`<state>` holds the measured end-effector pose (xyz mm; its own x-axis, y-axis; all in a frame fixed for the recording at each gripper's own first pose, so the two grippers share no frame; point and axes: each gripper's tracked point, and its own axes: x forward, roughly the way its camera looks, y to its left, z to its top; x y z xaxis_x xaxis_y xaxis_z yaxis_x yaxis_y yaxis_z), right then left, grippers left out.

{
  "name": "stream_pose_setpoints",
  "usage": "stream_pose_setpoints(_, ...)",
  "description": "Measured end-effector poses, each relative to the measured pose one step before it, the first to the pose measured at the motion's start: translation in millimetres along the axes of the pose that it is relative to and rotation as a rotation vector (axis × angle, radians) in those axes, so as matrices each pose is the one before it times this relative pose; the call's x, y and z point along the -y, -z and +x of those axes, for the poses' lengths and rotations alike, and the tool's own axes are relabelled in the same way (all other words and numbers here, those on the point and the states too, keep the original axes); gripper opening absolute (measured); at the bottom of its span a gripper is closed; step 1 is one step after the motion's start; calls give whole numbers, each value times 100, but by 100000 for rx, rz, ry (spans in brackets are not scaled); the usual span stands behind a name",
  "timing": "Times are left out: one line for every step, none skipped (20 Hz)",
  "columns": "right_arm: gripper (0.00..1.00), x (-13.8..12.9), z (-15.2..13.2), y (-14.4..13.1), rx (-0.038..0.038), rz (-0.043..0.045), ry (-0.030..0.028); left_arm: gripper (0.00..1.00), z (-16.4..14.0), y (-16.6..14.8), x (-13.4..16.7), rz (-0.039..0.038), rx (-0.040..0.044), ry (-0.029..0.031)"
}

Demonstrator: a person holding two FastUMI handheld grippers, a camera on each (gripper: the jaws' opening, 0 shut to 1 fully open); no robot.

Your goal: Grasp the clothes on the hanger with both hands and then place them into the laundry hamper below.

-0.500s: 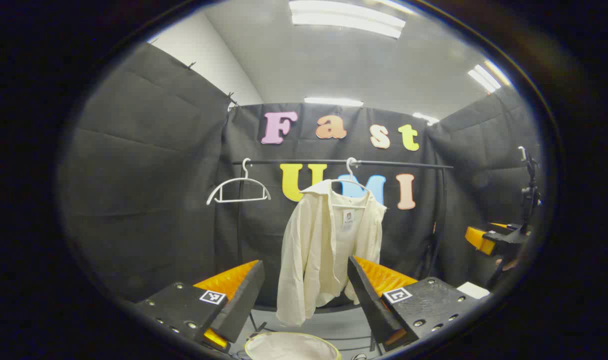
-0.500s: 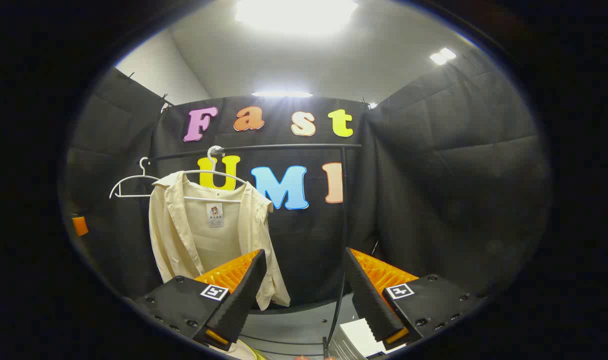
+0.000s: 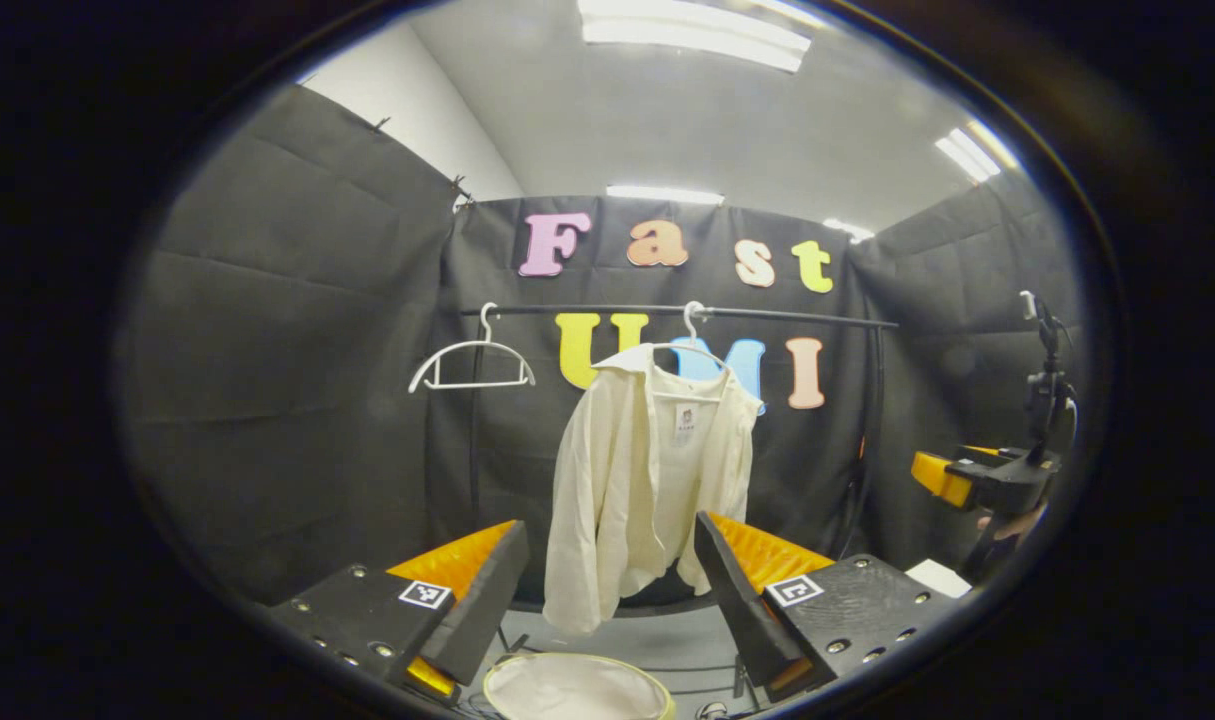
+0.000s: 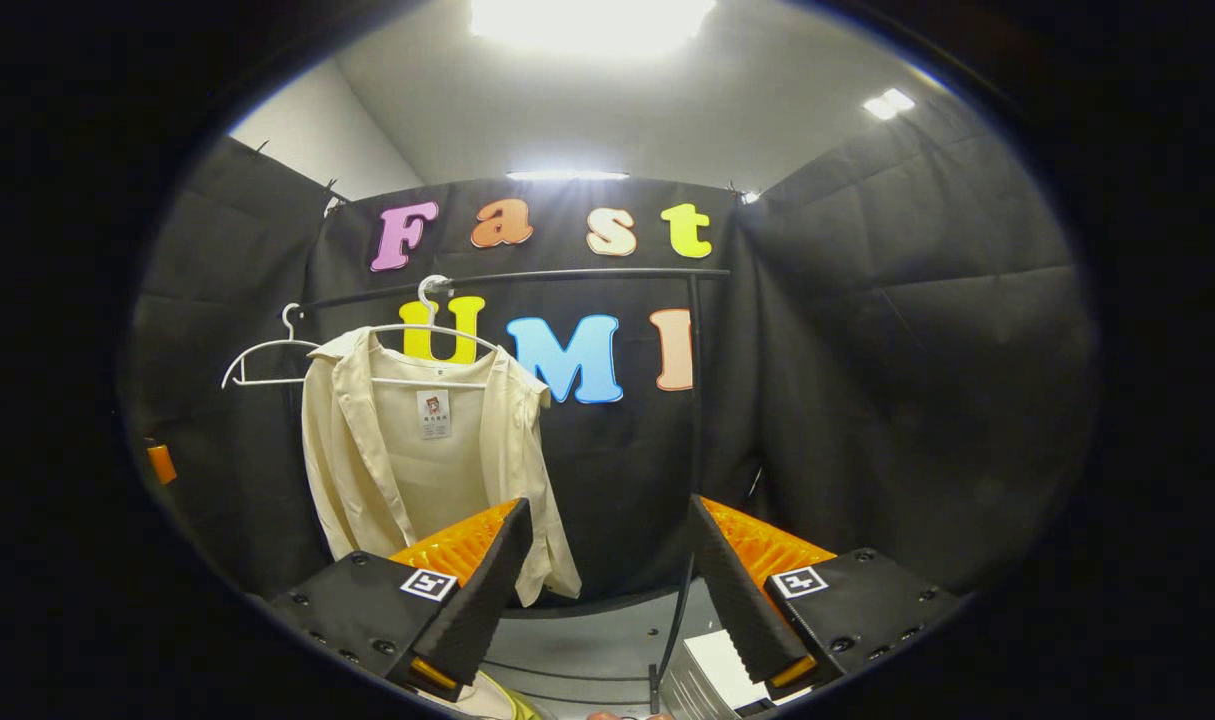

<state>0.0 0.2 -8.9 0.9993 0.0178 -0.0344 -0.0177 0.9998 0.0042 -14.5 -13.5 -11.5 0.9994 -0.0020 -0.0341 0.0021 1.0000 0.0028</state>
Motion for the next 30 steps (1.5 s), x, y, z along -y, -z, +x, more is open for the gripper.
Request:
stream_pose_setpoints(98,94,-98,85,113,-176,20,99,-365,11,-1,-8,90,-133)
stream_pose_setpoints(98,80,-66,83,-90,-10,135,99,-65,-1,39,-252,-138,-182)
stream_pose_setpoints(98,59,-175,129,-331,251,88,99,-147,57,1,-378,215,-190)
stream_pose_setpoints(98,41,-32,95,-490,490,265,99,-18,-101,-35,-355,216,-221)
stream_pose_setpoints(98,50,-191,17,-250,678,286,99,62,33,50,-114,291,-205)
stream_pose_setpoints(98,11,-215,-142,239,800,140,99,194,-151,-160,160,52,-877)
stream_pose_setpoints(98,34,-165,-104,474,630,-4,99,249,32,-239,259,140,-1257)
stream_pose_setpoints(98,-6,-128,-9,171,329,-367,99,327,-104,117,-74,32,20)
stream_pose_setpoints(98,-117,-69,288,-621,148,-841,99,408,57,583,-415,-208,1120)
stream_pose_setpoints(98,41,-3,280,-783,104,-723,99,359,52,519,-533,-315,1196)
stream_pose_setpoints(98,334,2,292,-676,-77,-48,99,576,146,484,-346,-440,1333)
stream_pose_setpoints(98,390,32,184,-593,-256,308,99,556,13,568,-26,-596,1317)
stream_pose_setpoints(98,312,79,207,-637,-210,402,99,542,-3,715,317,-348,1255)
stream_pose_setpoints(98,286,155,138,-649,14,412,99,593,-165,527,299,-69,778)
stream_pose_setpoints(98,225,215,224,-792,410,377,99,705,-360,828,405,389,1213)
stream_pose_setpoints(98,233,198,149,-810,760,366,99,687,-281,508,365,241,667)
stream_pose_setpoints(98,206,439,85,-397,759,450,98,809,-244,434,437,267,515)
stream_pose_setpoints(98,304,522,-16,-286,530,549,98,1063,-375,454,348,441,411)
stream_pose_setpoints(98,152,575,110,-312,310,396,98,1071,-153,380,152,-71,-266)
stream_pose_setpoints(98,148,722,101,-667,285,294,99,1107,-219,178,-199,-327,-649)
stream_pose_setpoints(98,137,834,209,-666,424,-33,97,1268,-149,113,-502,-222,-705)
stream_pose_setpoints(98,146,835,-10,-452,525,116,99,1193,-221,182,-607,-155,-385)
stream_pose_setpoints(98,137,830,24,-564,591,60,99,1280,-130,99,-573,-285,-419)
stream_pose_setpoints(98,62,1023,-21,-616,686,-85,99,1209,-66,-71,-315,-307,-600)
stream_pose_setpoints(98,22,1168,-19,-525,710,-331,98,1467,14,-96,50,-237,-925)
stream_pose_setpoints(98,122,1119,-95,-370,498,-549,98,1407,23,-78,324,-383,-926)
stream_pose_setpoints(98,71,1114,-43,-338,235,-481,99,1363,141,115,280,-295,-909)
stream_pose_setpoints(98,166,1086,-167,-428,95,-451,99,1378,154,68,-209,-666,-1376)
stream_pose_setpoints(98,225,1081,-43,-294,168,-568,98,1235,378,228,-1056,-555,-1024)
stream_pose_setpoints(98,151,1052,-192,-128,341,-653,99,1264,283,500,-1422,-553,-390)
